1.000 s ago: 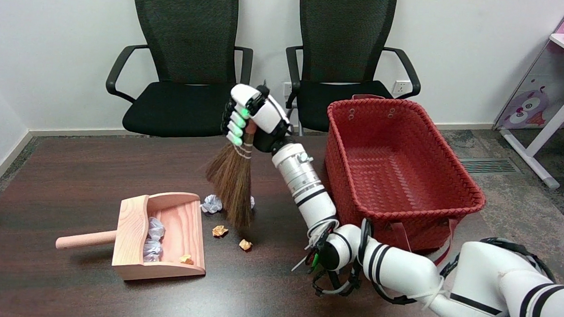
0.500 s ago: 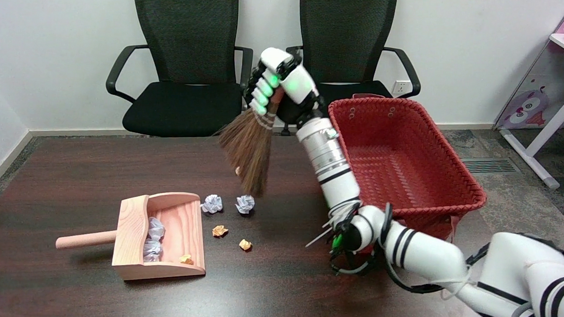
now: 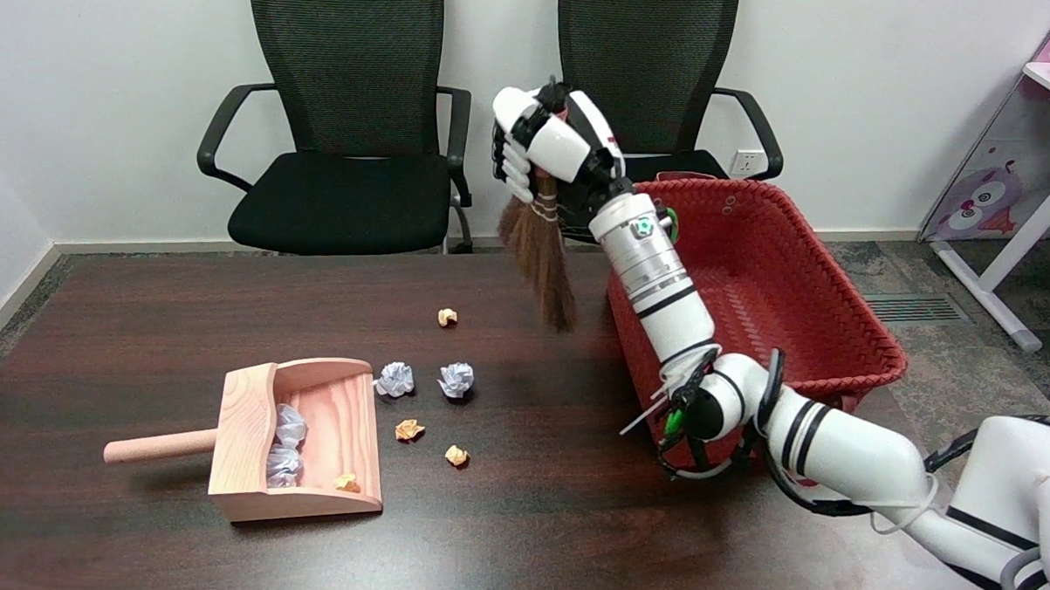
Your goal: Sweep the paper ball into the dustpan.
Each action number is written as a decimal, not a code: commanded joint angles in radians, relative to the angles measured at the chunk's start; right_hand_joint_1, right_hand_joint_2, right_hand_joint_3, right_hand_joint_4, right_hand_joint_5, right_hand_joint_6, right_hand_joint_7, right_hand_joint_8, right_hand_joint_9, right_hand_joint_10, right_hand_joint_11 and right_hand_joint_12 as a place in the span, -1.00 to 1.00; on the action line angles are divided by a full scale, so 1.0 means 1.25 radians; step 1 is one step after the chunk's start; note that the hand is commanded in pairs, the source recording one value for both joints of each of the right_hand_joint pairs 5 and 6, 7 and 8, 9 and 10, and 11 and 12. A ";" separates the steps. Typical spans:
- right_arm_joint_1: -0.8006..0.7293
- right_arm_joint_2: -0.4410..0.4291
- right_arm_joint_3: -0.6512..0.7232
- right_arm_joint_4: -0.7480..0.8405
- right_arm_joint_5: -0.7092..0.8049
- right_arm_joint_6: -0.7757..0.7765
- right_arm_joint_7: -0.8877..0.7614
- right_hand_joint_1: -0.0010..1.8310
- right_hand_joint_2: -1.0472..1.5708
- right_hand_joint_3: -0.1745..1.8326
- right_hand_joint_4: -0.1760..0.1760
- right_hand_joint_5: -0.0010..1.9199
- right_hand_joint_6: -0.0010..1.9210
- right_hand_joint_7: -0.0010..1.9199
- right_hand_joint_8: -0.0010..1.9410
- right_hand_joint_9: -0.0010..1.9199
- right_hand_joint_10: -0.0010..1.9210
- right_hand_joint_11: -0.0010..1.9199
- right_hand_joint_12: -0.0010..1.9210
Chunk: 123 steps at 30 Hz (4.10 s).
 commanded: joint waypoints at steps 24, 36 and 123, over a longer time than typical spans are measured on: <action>-0.095 -0.175 -0.067 0.104 -0.107 0.162 -0.304 -0.18 0.61 0.49 0.11 1.00 1.00 1.00 0.98 1.00 1.00 1.00 1.00; -0.099 -0.240 -0.066 0.103 -0.100 0.145 -0.173 -0.21 0.60 0.61 0.10 1.00 1.00 1.00 0.98 1.00 1.00 1.00 1.00; -0.401 -0.292 0.034 -0.288 0.164 -0.081 -0.512 -0.29 0.66 0.60 0.11 1.00 1.00 1.00 0.98 1.00 1.00 1.00 1.00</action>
